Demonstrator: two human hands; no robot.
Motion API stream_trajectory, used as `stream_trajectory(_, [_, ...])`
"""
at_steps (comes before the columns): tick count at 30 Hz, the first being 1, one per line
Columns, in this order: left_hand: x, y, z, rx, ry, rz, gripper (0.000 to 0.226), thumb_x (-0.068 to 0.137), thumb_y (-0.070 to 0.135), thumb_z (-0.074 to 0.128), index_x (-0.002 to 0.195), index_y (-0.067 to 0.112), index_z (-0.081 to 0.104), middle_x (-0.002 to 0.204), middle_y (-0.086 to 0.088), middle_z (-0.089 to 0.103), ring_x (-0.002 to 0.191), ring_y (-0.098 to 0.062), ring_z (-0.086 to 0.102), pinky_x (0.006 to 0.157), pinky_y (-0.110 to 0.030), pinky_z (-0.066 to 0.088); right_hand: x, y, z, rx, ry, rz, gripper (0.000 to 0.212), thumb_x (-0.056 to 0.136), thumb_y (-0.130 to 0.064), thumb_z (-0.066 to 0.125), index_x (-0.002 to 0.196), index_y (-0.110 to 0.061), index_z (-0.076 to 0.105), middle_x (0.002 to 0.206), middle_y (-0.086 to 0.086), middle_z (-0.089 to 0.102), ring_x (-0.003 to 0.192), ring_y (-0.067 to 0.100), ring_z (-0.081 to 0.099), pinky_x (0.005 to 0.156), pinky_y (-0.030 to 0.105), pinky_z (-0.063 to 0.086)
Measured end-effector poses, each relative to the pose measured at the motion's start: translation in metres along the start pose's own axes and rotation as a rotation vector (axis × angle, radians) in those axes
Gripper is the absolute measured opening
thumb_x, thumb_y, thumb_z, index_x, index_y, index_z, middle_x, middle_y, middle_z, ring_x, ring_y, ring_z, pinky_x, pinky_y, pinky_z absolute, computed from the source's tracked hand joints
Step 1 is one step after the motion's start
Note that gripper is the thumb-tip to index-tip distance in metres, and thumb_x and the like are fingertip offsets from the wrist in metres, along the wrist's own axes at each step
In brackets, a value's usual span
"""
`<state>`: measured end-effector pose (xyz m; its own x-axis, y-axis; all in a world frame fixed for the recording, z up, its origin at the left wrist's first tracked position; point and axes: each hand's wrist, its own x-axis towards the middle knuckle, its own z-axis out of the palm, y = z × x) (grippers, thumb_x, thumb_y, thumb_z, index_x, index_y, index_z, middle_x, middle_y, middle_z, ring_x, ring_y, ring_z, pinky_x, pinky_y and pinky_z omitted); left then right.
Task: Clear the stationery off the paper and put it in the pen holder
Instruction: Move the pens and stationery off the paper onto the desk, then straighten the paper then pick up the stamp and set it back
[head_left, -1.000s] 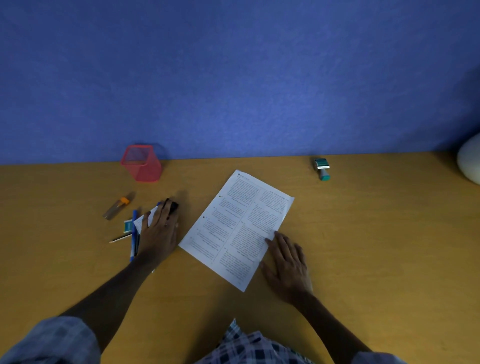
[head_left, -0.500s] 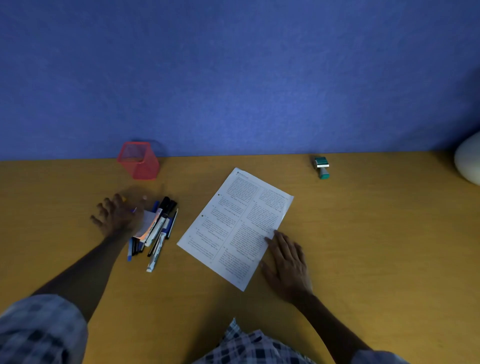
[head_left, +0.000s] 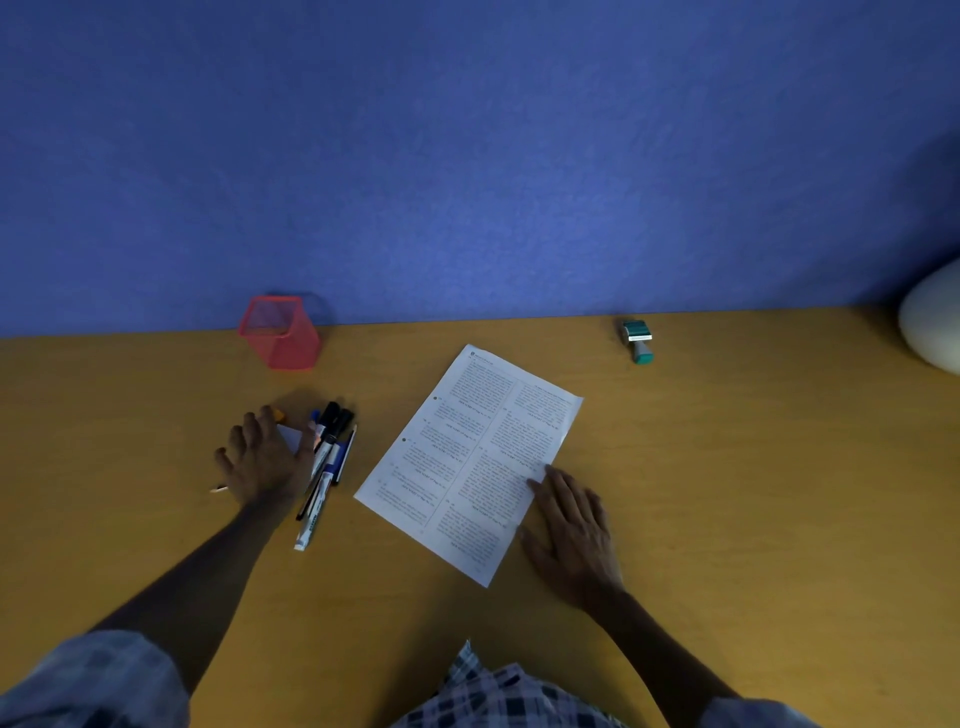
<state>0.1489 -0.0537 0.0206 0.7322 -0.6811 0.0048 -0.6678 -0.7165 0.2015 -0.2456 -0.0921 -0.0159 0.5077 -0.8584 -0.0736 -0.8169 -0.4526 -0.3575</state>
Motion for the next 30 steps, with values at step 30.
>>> stream_trajectory(30, [-0.092,0.058,0.05,-0.168,-0.14,0.709,0.061,0.088,0.054,0.046,0.134,0.015,0.051,0.15,-0.003,0.041,0.143,-0.022,0.029,0.116,-0.046,0.027,0.028,0.023,-0.013,-0.005,0.006,0.124,0.06,0.098,-0.05,0.041,0.151,-0.029,0.026,0.162,0.003,0.014,0.15,0.025,0.006,0.118,0.057,0.005])
